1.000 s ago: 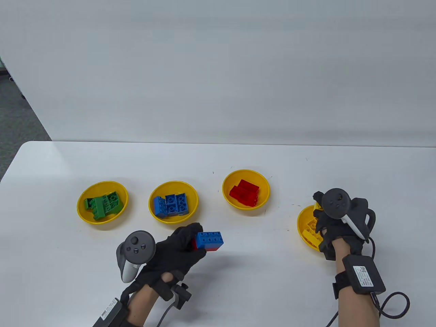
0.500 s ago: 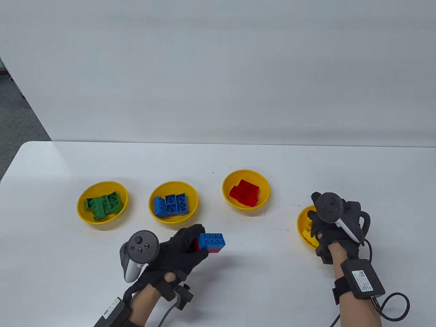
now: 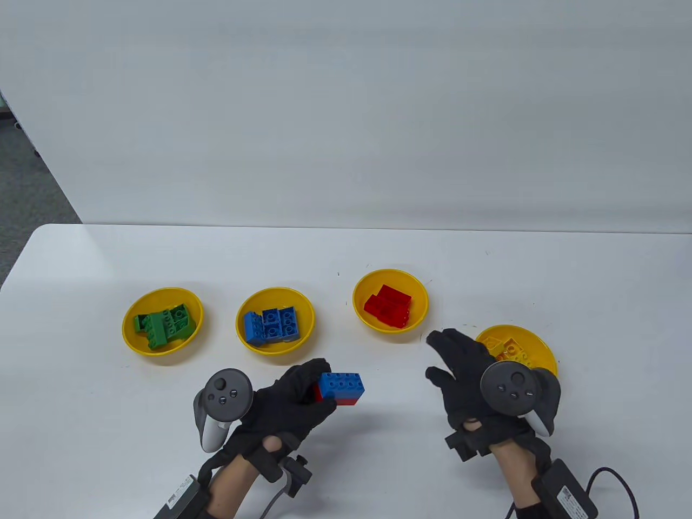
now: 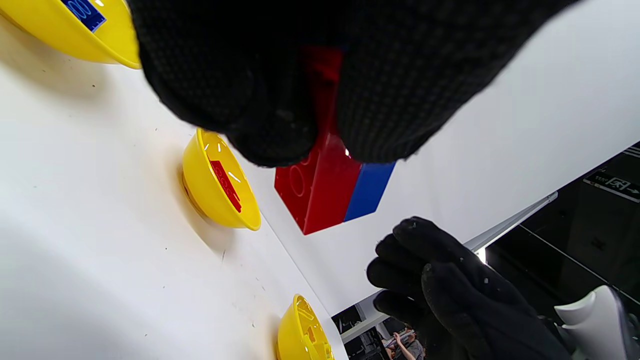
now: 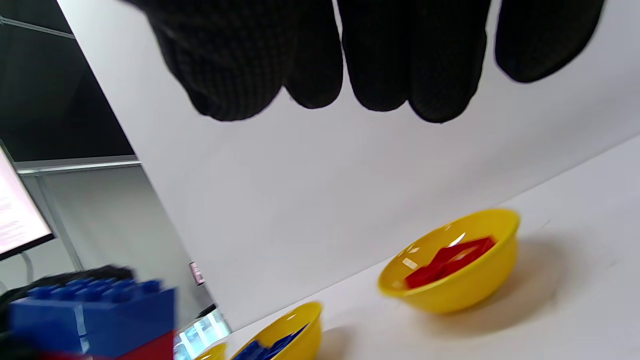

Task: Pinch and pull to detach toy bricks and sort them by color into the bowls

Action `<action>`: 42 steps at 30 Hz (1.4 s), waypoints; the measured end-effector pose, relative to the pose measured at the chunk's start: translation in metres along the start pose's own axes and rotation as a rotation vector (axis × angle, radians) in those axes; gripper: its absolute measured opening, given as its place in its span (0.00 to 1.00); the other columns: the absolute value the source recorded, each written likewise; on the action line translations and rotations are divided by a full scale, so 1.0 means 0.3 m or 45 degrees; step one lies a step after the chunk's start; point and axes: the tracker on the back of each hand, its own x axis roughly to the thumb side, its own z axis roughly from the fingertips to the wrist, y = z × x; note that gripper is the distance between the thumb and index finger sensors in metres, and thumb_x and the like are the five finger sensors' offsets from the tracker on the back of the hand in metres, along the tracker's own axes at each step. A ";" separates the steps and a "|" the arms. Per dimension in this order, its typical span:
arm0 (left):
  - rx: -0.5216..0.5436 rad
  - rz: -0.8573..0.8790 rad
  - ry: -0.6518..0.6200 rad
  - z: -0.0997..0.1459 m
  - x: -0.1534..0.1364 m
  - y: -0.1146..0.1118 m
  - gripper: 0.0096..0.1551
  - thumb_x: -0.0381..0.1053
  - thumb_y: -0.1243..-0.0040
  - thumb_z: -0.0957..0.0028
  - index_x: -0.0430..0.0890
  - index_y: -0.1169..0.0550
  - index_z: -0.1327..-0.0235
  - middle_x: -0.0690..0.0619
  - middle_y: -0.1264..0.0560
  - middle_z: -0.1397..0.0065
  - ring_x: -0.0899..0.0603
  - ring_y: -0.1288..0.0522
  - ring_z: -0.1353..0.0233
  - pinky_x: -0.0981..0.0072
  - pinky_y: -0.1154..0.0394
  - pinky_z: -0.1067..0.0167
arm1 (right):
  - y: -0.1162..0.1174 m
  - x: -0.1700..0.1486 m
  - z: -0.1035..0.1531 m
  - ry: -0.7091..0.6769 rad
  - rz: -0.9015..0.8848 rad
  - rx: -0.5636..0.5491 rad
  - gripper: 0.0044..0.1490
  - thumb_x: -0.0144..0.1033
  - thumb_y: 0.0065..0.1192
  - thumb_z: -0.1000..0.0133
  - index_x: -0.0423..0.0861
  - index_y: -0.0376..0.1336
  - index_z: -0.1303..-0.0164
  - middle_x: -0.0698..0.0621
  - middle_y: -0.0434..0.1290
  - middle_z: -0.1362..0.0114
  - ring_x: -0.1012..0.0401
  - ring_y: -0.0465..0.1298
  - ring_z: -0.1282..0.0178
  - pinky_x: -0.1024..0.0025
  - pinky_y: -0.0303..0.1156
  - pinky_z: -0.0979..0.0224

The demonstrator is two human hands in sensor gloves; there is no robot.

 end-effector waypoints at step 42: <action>-0.110 -0.688 -0.374 0.052 0.142 -0.166 0.40 0.59 0.17 0.59 0.43 0.21 0.37 0.38 0.18 0.38 0.39 0.11 0.60 0.50 0.13 0.66 | 0.233 0.218 0.137 -0.290 0.217 0.025 0.41 0.31 0.67 0.67 0.29 0.69 0.43 0.30 0.79 0.44 0.44 0.86 0.59 0.39 0.80 0.53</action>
